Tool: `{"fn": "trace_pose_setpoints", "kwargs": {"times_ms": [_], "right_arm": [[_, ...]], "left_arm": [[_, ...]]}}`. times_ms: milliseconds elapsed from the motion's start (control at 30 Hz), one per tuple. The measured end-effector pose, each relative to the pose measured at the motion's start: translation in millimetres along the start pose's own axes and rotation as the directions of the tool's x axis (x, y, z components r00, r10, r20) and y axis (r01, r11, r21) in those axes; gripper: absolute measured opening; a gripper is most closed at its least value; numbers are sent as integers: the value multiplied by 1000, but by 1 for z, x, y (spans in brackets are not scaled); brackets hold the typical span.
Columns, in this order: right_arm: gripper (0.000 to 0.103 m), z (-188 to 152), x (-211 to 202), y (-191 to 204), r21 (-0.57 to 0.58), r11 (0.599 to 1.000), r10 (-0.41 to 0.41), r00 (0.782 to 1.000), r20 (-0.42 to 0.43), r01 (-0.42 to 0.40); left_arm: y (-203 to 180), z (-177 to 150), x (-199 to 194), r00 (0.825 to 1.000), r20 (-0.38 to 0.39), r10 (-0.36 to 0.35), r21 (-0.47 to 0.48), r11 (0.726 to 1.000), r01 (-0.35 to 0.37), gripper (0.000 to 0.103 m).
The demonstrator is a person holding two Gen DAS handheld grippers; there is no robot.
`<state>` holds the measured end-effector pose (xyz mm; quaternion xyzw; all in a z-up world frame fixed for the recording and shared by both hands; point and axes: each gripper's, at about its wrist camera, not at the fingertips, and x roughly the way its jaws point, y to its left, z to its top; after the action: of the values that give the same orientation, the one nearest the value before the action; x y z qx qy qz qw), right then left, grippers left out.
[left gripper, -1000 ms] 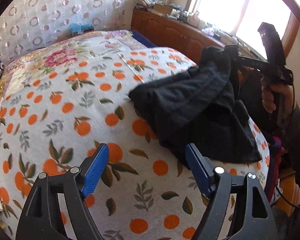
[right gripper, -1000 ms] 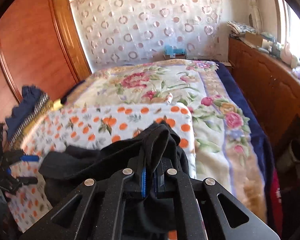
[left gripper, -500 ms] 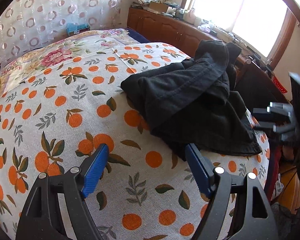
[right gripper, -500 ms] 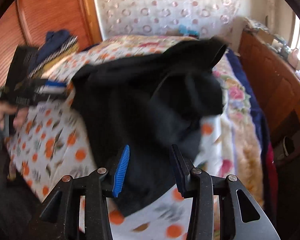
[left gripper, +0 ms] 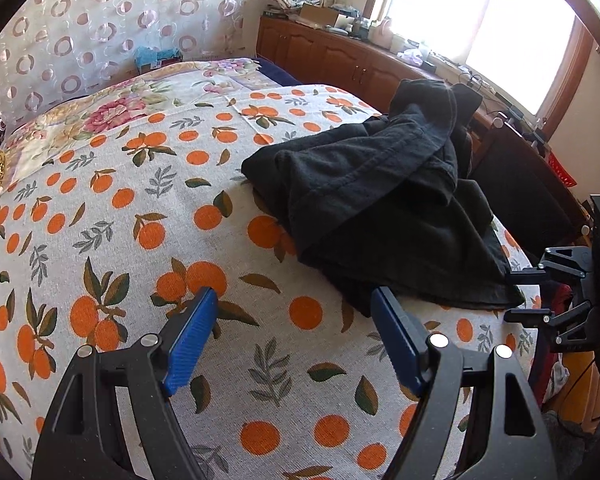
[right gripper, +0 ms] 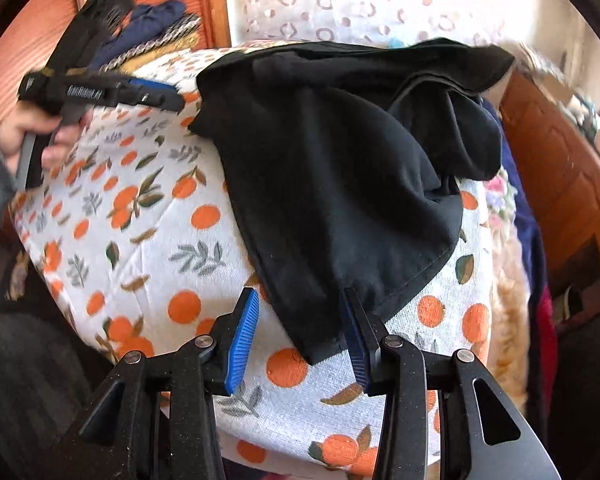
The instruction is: Fold small clothes
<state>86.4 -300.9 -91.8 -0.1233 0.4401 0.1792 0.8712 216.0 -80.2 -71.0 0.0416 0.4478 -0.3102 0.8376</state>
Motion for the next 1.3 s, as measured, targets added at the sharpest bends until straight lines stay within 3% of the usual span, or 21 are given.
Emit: {"fn": "trace_pose_setpoints", "kwargs": {"times_ms": [33, 67, 100, 167, 333, 467, 600, 833, 933, 1000, 1067, 1133, 1233, 1300], "right_arm": [[30, 0, 1, 1, -11, 1000, -2, 1000, 3, 2], [8, 0, 1, 0, -18, 1000, -6, 1000, 5, 6], [5, 2, 1, -2, -27, 1000, -11, 1000, -1, 11], [4, 7, -2, -14, -10, 999, 33, 999, 11, -33], [4, 50, -24, -62, -18, 998, -58, 991, 118, 60], [4, 105, -41, -101, -23, 990, -127, 965, 231, 136], [4, 149, -35, -124, -48, 973, -201, 936, 289, 224], [4, 178, 11, -134, -64, 957, -254, 927, 277, 282], [4, 176, 32, -137, -37, 961, -259, 936, 239, 276], [4, 183, 37, -143, -16, 965, -251, 941, 228, 261], [4, 189, 37, -150, 22, 969, -247, 944, 218, 248], [4, 192, 33, -158, 80, 969, -247, 945, 212, 235], [20, 190, 20, -158, 130, 961, -268, 937, 225, 244], [40, 181, 9, -157, 168, 959, -264, 936, 234, 228]], "left_arm": [[0, 0, 0, 1000, -1, 1, -2, 1000, -1, 79], [1, 0, 0, 1000, -1, 2, -3, 1000, -2, 79], [1, 0, -1, 1000, 0, 2, -4, 1000, -2, 79], [2, 1, -1, 1000, 0, 2, -5, 1000, -2, 79], [1, 3, 2, 1000, -18, -5, 10, 1000, 5, 79], [-4, 11, 12, 999, -33, 5, 33, 999, -4, 79], [-5, 29, 20, 1000, -16, 25, 31, 999, -24, 79], [1, 80, 29, 996, 80, 48, -10, 999, -47, 79], [5, 94, 40, 993, 102, 68, -14, 998, -67, 79], [15, 102, 47, 986, 123, 110, -45, 993, -105, 73], [29, 107, 53, 970, 128, 207, -118, 974, -192, 66], [38, 109, 56, 973, 113, 202, -159, 970, -183, 65], [40, 104, 57, 979, 95, 182, -156, 974, -166, 65], [37, 98, 52, 981, 94, 171, -140, 978, -157, 65]]}}
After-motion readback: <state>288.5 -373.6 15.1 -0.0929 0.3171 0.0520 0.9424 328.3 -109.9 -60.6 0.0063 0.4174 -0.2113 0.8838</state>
